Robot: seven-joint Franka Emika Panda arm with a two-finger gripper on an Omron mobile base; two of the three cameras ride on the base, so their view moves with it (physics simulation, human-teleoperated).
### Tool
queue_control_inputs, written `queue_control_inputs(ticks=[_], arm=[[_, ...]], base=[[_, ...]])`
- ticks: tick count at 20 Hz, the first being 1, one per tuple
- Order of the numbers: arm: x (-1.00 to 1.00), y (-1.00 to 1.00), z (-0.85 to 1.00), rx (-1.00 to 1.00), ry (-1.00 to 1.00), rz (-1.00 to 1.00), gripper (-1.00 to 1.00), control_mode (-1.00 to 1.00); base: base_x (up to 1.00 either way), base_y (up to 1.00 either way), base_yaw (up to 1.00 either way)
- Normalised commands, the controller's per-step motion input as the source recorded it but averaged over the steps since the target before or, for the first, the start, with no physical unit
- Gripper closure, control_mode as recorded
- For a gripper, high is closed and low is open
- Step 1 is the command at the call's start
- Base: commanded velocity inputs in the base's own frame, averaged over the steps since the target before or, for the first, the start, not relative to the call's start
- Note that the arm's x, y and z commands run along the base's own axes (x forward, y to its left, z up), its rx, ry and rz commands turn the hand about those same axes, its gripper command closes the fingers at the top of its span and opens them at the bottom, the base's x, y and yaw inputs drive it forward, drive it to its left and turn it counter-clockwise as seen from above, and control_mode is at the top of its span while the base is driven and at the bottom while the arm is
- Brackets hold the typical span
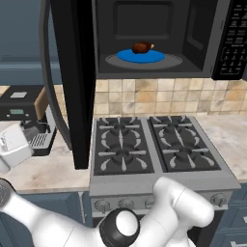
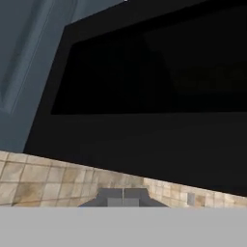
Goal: Transport the steak from the fridge to the microwave and turn on the microwave.
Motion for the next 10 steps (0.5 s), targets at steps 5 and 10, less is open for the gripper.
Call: queue_control_inputs(ticks=[5,10], arm=[[0.00,-0.35,0.00,0.00,-0.05,-0.04,1.00,-1.00],[0.00,-0.43,0.00,0.00,-0.09,-0.03,1.00,-1.00]], base=[[0.00,0.00,0.00],[0.00,0.00,0.00]])
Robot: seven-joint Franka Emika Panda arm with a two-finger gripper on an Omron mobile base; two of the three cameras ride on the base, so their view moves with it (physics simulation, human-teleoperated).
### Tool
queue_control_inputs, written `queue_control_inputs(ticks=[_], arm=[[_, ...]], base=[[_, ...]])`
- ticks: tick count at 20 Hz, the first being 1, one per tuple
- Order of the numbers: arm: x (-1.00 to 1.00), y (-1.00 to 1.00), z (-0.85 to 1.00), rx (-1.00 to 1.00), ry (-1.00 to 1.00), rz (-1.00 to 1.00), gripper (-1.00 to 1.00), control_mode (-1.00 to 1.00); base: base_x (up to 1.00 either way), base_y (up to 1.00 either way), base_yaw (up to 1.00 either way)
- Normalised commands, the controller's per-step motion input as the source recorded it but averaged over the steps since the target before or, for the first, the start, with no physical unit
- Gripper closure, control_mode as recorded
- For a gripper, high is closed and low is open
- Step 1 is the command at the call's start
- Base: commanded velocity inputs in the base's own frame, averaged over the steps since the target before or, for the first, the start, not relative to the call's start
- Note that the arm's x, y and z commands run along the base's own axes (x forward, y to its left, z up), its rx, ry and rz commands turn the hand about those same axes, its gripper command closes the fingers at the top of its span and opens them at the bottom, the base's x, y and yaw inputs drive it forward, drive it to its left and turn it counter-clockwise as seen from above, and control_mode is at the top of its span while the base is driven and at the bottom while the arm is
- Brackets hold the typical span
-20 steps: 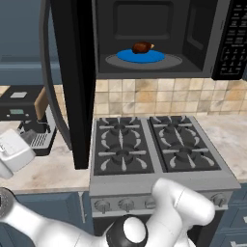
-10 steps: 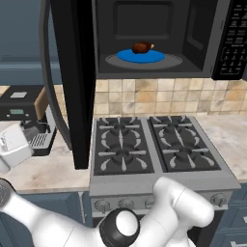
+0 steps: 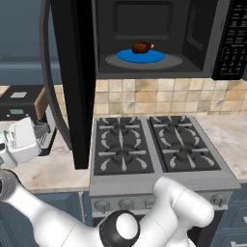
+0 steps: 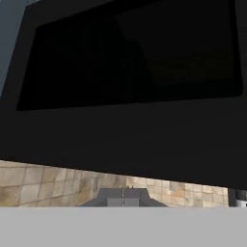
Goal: Transport the steak from the fridge to the microwave and turn on the microwave.
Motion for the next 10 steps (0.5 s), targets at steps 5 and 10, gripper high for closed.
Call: queue_control_inputs(ticks=[5,10], arm=[[0.00,-0.44,0.00,0.00,-0.06,-0.01,1.00,-1.00],[0.00,-0.51,0.04,0.00,-0.05,0.00,1.00,-1.00]], base=[[0.00,0.00,0.00],[0.00,0.00,0.00]])
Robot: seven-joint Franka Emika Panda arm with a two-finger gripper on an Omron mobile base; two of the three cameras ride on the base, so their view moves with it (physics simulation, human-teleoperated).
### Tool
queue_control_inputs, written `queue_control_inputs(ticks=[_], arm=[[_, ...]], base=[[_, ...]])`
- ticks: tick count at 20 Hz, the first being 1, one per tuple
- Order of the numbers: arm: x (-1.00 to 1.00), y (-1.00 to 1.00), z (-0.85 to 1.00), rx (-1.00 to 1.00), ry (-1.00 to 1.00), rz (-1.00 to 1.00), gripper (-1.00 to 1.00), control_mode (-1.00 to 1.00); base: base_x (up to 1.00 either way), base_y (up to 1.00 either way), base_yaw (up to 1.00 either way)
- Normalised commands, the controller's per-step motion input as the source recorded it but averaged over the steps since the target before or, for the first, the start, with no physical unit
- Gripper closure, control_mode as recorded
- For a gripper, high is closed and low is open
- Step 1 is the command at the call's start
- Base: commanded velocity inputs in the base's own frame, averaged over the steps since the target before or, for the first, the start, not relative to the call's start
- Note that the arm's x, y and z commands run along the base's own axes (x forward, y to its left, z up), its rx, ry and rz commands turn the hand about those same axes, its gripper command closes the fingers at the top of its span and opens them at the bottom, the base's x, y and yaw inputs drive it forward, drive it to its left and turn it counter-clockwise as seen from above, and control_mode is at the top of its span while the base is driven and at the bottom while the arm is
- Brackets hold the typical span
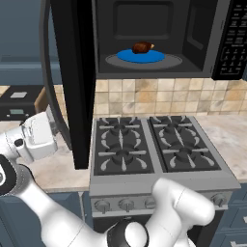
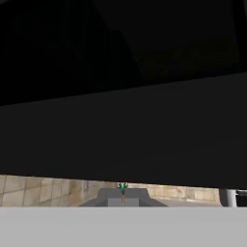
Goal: Transport the steak from the fridge to the microwave and turn on the microwave.
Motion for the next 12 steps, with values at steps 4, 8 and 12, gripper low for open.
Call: queue_control_inputs(ticks=[4,8,12], arm=[[0.00,-0.51,0.10,0.00,-0.03,0.00,1.00,-1.00],[0.00,-0.45,0.14,0.00,-0.02,0.00,1.00,-1.00],[0.00,-0.42,0.12,0.00,-0.02,0.00,1.00,-1.00]], base=[[0.00,0.00,0.00],[0.00,0.00,0.00],[0.00,0.00,0.00]])
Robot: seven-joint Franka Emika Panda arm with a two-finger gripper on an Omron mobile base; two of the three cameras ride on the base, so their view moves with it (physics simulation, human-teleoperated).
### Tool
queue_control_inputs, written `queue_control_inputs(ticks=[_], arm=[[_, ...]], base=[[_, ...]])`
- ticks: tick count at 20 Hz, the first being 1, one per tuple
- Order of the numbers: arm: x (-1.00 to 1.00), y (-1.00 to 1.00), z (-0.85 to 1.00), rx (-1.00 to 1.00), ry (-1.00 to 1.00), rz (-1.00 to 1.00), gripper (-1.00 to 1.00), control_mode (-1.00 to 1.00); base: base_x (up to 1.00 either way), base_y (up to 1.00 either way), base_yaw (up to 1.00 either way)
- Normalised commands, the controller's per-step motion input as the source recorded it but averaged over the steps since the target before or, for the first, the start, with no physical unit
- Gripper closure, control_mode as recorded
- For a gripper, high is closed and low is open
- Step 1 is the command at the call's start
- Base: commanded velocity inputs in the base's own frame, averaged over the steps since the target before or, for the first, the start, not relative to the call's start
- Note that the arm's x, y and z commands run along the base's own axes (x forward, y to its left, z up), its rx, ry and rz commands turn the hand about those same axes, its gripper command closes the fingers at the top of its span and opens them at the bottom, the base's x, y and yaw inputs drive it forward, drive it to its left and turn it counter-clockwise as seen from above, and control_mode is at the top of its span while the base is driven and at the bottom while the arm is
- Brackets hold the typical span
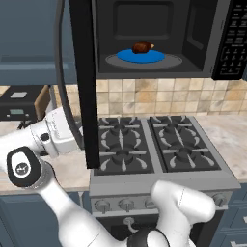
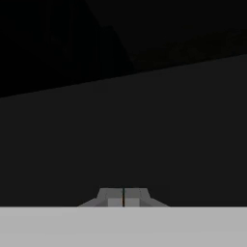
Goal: Transport the steak from the fridge to the microwave and turn on the microwave.
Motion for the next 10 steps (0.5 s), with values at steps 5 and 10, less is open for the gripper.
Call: queue_control_inputs(ticks=[5,10], arm=[[0.00,-0.41,0.09,0.00,-0.04,0.00,1.00,-1.00],[0.00,-0.42,0.09,0.00,-0.03,0.00,1.00,-1.00]], base=[[0.00,0.00,0.00],[0.00,0.00,0.00]])
